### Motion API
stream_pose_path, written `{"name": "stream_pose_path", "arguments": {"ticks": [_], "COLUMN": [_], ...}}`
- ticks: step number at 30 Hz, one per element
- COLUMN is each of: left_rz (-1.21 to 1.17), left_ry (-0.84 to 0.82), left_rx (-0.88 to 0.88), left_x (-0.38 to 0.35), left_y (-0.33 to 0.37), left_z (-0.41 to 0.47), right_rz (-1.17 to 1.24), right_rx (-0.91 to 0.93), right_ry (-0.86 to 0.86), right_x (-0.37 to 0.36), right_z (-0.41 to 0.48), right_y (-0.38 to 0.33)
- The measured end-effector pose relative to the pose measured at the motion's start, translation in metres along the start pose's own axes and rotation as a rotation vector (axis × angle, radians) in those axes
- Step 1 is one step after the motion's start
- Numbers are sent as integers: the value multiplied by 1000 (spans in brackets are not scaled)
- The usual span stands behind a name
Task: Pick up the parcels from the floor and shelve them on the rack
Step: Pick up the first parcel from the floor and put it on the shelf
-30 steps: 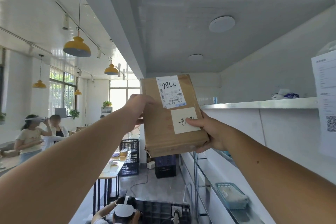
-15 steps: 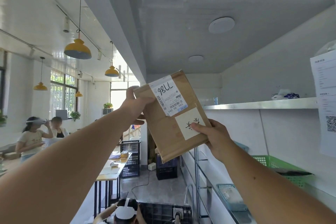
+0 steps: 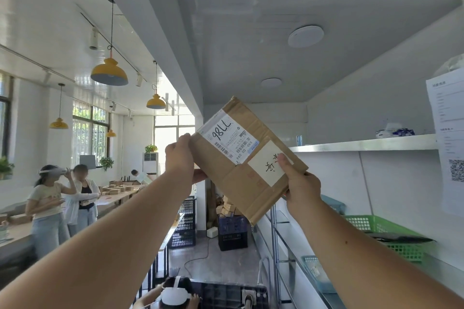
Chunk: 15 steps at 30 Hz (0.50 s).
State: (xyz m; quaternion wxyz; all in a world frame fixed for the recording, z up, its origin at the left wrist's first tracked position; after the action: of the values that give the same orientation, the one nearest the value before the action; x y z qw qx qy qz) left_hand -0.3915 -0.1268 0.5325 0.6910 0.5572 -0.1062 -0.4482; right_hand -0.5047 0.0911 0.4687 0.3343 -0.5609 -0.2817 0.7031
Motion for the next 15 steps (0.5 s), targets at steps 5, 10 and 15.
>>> {"name": "stream_pose_path", "arguments": {"ticks": [5,10,15], "left_rz": [-250,-404,-523], "left_ry": [74,149,178], "left_rx": [99,168,162], "left_x": [2,1,0], "left_y": [-18,-33,-40], "left_z": [-7,-13,-20], "right_rz": [16,-119,-202], "right_rx": [-1,-115,-190], "right_ry": [21,-206,-207], "right_x": [-10,-21,-25], "right_z": [-2,-13,-20], "right_y": [-3,-13,-14]}}
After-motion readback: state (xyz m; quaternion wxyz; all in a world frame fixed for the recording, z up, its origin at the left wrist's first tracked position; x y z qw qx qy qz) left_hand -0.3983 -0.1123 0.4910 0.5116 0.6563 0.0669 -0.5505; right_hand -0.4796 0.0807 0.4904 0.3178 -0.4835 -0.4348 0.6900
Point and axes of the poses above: each hand's wrist, its own z-axis towards the middle knuckle, its own x-axis out of the back of the hand, y = z × x, the point moved 1 cm from there along z, towards the middle knuckle, and after that the axes turned 5 degrees about -x, right-handed, at the moved point
